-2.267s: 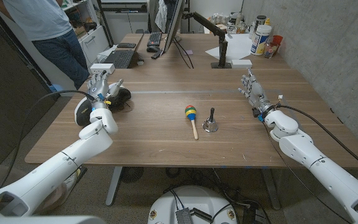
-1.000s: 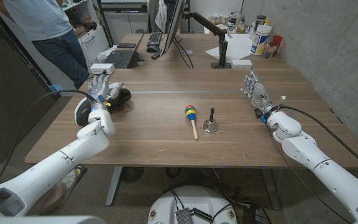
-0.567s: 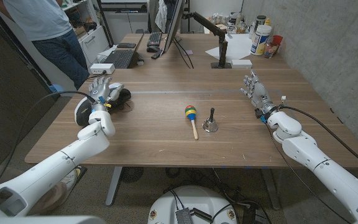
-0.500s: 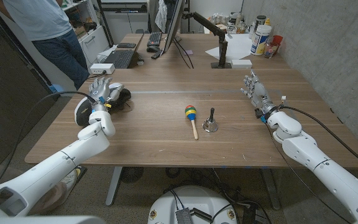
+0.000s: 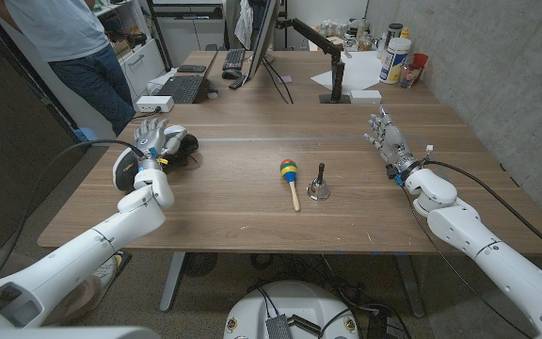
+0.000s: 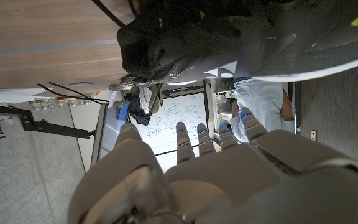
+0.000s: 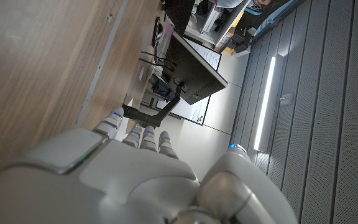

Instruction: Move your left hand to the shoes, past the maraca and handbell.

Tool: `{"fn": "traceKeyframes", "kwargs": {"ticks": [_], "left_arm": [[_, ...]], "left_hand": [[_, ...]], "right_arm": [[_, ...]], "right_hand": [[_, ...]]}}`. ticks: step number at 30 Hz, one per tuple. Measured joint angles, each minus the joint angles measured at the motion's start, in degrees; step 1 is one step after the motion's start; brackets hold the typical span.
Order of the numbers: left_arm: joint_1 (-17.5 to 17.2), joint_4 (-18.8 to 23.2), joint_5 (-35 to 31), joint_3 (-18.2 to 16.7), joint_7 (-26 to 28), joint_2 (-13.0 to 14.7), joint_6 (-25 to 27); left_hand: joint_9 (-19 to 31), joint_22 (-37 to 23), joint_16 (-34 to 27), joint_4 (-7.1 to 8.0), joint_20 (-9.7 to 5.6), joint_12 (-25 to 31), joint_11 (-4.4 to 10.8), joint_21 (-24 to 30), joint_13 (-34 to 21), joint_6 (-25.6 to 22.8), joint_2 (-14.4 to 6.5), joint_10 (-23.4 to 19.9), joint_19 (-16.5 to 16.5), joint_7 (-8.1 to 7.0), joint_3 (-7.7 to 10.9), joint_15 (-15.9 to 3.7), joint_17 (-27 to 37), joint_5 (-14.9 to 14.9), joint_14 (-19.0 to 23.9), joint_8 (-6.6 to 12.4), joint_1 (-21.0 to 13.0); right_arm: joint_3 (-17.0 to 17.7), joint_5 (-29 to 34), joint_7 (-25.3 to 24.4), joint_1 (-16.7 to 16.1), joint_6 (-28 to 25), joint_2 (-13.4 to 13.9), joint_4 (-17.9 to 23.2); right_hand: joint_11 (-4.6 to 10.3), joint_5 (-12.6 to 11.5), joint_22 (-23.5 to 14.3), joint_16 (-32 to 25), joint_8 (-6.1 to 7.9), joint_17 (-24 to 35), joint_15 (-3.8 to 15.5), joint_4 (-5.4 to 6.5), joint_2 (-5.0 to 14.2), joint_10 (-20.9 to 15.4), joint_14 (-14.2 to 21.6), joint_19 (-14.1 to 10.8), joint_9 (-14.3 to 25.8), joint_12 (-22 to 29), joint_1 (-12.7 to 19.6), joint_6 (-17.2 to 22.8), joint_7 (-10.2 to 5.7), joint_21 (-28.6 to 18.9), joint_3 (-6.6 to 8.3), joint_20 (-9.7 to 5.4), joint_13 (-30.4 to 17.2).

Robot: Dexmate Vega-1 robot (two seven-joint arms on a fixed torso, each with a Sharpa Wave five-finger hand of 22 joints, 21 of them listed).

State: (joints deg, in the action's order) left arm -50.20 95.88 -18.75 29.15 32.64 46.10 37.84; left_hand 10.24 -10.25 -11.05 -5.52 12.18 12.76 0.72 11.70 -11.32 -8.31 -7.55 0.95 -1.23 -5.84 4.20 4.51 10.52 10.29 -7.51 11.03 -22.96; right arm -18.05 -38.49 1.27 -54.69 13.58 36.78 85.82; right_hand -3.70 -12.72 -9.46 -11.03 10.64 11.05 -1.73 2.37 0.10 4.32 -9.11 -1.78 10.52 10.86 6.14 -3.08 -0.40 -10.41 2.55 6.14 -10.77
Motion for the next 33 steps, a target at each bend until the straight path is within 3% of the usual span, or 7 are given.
{"fn": "traceKeyframes", "kwargs": {"ticks": [33], "left_arm": [[2.0,-3.0,0.6,1.1,-1.0,-0.2,0.0]], "left_hand": [[0.0,0.0,0.3,0.0,0.0,0.0,0.0,0.0,0.0,0.0,0.3,0.0,0.0,0.0,0.0,-0.74,0.0,0.0,-0.7,0.0,0.3]], "right_arm": [[0.1,0.0,-0.2,0.0,-0.3,0.1,0.0]], "right_hand": [[0.0,0.0,0.0,0.0,0.0,0.0,0.0,-0.24,0.3,0.0,0.0,0.0,0.0,0.0,0.3,0.0,0.0,0.0,-0.24,0.0,0.0]]}}
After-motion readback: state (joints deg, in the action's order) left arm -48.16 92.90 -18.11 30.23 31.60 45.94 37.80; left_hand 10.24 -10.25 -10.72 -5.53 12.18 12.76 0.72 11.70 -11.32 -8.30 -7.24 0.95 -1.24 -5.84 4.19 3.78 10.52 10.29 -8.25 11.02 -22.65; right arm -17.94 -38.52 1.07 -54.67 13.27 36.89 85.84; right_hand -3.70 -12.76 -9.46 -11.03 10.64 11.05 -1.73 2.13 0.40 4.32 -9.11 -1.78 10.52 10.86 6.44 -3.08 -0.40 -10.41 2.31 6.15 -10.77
